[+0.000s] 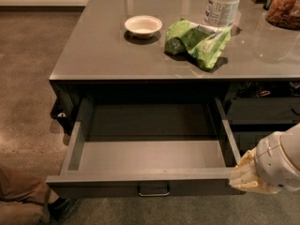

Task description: Close top drawer

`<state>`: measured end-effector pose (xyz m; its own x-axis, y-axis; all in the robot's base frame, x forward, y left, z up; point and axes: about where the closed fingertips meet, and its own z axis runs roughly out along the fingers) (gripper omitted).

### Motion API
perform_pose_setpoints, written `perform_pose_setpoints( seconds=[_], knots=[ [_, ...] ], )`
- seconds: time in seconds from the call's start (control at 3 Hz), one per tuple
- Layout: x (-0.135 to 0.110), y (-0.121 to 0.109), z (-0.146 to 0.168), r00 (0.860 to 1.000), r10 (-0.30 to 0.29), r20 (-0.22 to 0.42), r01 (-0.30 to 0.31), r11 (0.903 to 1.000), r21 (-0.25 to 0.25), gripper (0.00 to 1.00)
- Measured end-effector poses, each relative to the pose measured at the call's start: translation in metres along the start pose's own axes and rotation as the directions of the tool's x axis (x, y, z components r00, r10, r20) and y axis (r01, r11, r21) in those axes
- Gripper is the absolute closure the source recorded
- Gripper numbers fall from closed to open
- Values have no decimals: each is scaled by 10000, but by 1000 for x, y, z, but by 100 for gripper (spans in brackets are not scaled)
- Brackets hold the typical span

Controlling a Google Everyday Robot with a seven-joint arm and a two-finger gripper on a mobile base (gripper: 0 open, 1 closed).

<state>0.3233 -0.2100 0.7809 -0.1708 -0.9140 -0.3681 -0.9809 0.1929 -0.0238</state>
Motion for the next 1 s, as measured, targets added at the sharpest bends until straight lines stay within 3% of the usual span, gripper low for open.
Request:
perform_pose_setpoints(
  seconds=[0.33,0.67,1.0],
  knots=[
    [9,6,22,10000,40,-20,-41,9992,-408,96],
    [26,15,63,9998,216,-37,-218,9949,-983,100],
    [32,17,98,9998,195,-62,-201,9914,-1297,81]
  ],
)
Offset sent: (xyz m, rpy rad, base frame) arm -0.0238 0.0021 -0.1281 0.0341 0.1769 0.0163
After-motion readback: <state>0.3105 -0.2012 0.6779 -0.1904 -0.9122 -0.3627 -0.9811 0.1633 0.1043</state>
